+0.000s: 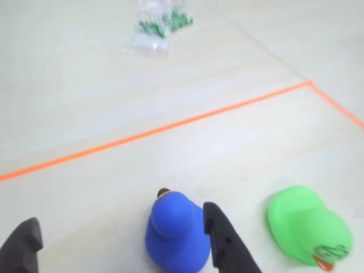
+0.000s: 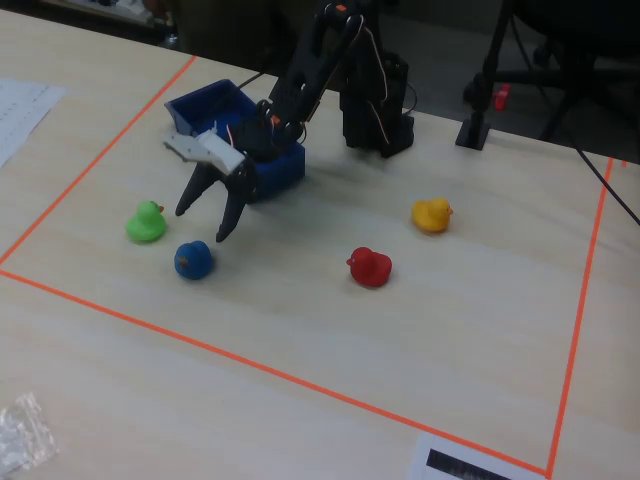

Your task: Grasp blue duck and put it into box.

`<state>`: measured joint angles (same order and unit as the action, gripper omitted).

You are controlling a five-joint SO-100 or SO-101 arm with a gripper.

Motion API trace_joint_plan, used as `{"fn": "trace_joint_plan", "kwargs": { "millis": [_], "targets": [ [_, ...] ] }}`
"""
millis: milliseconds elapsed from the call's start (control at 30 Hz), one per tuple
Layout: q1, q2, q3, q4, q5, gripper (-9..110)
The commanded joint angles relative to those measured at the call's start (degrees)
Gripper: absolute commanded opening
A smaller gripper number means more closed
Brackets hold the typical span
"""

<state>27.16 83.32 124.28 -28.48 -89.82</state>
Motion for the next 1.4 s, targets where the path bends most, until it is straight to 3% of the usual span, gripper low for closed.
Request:
{"fn": "trace_joint_plan", "kwargs": {
  "millis": [0, 433, 533, 600, 700, 933, 1233, 1367],
  "targets": [
    [0.35, -5.19, -6.68, -2.29, -1.23, 38],
    [3.78, -24.52, -22.59, -2.37, -5.27, 35],
    [3.87, -26.19, -22.68, -2.37, -5.8, 23],
    [3.87, -26.37, -22.41, -2.72, -5.01, 4],
    [3.78, -24.87, -21.45, -4.13, -1.23, 0],
    [4.48, -3.6, -12.66, 2.29, 5.27, 0],
    [13.45, 34.54, -7.82, 45.97, 5.27, 0],
    [20.65, 47.02, 5.71, 41.48, -0.35, 0]
  ]
}}
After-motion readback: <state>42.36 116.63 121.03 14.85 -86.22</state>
